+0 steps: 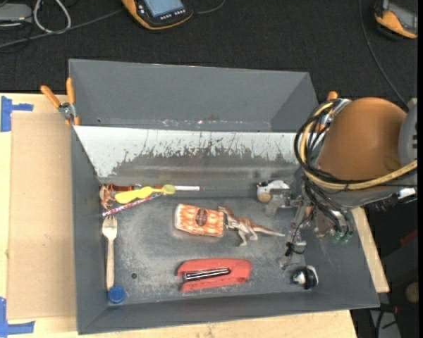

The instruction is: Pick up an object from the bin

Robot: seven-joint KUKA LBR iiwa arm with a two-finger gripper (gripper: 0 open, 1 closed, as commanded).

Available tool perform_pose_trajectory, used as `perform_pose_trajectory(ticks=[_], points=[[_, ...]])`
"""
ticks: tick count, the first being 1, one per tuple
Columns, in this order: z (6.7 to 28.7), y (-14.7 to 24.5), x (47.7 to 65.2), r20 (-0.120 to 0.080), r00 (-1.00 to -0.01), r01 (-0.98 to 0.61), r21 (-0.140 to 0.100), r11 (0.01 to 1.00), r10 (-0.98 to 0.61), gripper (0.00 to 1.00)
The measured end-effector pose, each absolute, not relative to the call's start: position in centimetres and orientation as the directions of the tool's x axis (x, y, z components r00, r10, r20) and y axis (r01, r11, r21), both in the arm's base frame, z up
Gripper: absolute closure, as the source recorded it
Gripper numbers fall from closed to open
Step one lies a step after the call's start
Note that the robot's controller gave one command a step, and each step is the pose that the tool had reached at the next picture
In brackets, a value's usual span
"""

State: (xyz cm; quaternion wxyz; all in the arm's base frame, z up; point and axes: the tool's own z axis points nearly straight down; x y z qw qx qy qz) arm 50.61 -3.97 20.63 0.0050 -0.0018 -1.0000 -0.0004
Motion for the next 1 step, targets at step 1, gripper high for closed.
perform_pose_trajectory(ticks=[1], points=[[21.06, -3.95, 50.77, 0.002, -1.0, 0.002, 0.0, 1.0, 0.002, 0.0]])
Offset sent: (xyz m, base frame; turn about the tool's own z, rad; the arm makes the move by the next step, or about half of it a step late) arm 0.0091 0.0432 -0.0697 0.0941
